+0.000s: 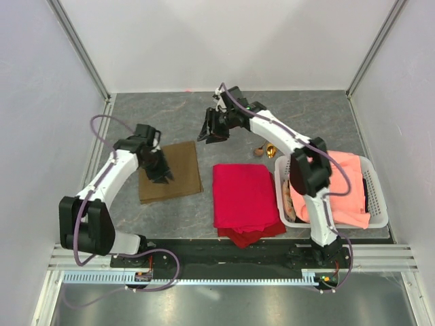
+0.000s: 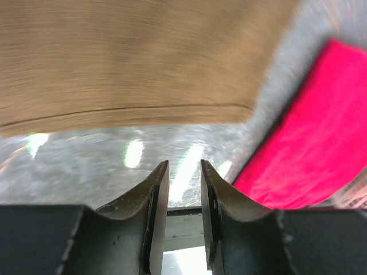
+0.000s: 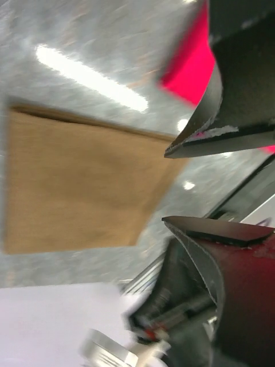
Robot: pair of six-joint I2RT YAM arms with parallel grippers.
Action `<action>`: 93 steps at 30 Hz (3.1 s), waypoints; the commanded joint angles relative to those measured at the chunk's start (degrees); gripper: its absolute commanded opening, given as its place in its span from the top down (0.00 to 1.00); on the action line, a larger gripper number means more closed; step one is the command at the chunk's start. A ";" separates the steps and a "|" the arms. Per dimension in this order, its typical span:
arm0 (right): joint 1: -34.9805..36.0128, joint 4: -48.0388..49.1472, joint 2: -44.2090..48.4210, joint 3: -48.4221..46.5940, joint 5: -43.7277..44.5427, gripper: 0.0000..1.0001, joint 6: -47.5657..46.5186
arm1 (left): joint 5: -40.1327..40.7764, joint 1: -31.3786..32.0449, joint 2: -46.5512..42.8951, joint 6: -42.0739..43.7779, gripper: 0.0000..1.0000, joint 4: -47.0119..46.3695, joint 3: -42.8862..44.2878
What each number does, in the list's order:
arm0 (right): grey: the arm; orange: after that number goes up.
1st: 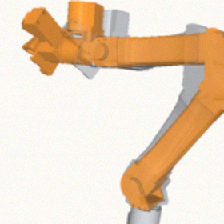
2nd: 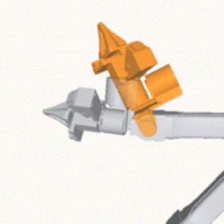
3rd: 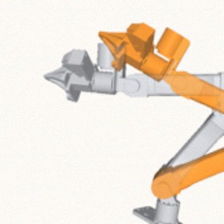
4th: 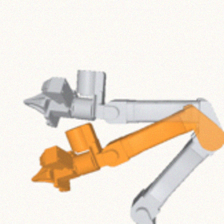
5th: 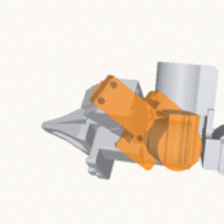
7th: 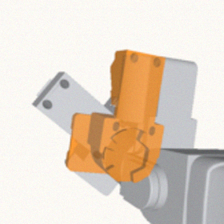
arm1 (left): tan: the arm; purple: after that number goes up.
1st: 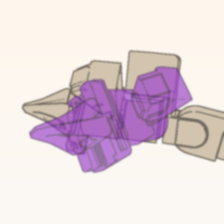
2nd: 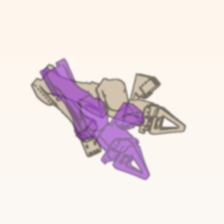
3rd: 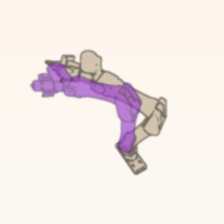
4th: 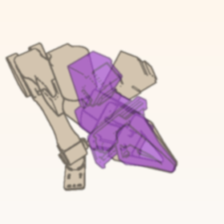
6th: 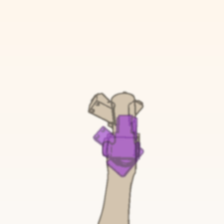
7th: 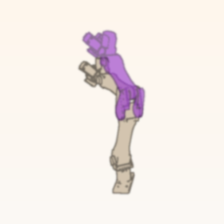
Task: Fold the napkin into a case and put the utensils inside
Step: Pick up the top corner of the square folded napkin from the center of the board.
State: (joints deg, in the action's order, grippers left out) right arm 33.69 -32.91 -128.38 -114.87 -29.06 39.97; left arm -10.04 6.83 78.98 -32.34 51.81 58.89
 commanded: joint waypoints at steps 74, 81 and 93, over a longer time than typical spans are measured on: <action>-10.14 -3.92 33.90 43.06 -0.03 0.46 -12.19 | 8.55 23.67 25.35 12.30 0.92 -1.54 16.87; -10.14 -3.75 33.63 43.15 -0.12 0.47 -12.10 | 12.13 23.67 25.34 12.30 0.98 0.48 17.83; -9.61 -3.74 29.51 37.80 -0.91 0.47 -11.49 | 35.79 20.69 27.45 13.70 0.98 5.49 21.61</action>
State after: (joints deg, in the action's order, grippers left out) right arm 23.77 -37.87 -97.27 -72.75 -28.71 28.27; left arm 15.86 29.58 106.83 -21.78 56.27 77.65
